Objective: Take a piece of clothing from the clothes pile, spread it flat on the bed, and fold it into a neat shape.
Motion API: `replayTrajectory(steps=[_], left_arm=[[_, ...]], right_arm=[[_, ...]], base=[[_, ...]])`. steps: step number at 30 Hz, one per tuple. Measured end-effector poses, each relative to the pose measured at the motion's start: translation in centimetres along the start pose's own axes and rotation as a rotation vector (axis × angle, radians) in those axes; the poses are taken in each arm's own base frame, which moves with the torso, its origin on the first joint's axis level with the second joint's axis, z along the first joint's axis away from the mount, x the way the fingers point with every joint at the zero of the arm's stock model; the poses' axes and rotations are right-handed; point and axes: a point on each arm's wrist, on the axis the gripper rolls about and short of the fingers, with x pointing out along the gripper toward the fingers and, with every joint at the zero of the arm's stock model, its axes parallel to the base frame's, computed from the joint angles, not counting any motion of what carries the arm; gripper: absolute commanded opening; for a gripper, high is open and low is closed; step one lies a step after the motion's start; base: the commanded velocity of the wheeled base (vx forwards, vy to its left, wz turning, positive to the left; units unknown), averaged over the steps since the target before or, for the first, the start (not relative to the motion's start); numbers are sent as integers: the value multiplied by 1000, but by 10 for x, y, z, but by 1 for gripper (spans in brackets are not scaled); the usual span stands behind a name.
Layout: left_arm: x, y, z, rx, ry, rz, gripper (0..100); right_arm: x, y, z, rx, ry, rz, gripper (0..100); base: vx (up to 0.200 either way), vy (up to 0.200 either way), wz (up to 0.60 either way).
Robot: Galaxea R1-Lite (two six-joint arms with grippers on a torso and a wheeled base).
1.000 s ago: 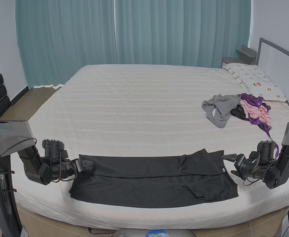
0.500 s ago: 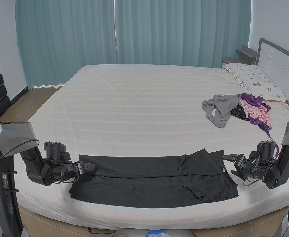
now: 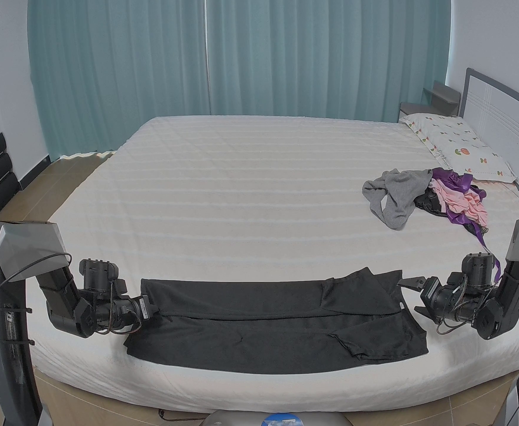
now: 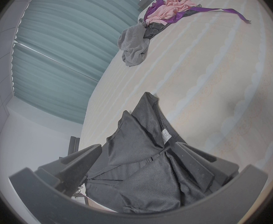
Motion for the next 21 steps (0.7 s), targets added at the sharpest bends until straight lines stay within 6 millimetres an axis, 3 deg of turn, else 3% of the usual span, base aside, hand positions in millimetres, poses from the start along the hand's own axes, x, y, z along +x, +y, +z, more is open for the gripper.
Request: replayTrajectory(steps=[13,21], left_arm=[[-2,0,5,9,-70,-7,0],[-15,-5,14,-22,-107,-17,0]], right_arm=[[-1,0,1,0,-4,1,100],[-1,0,2,2,-9,1,100]], base=[[0,0,0],[0,0,0]])
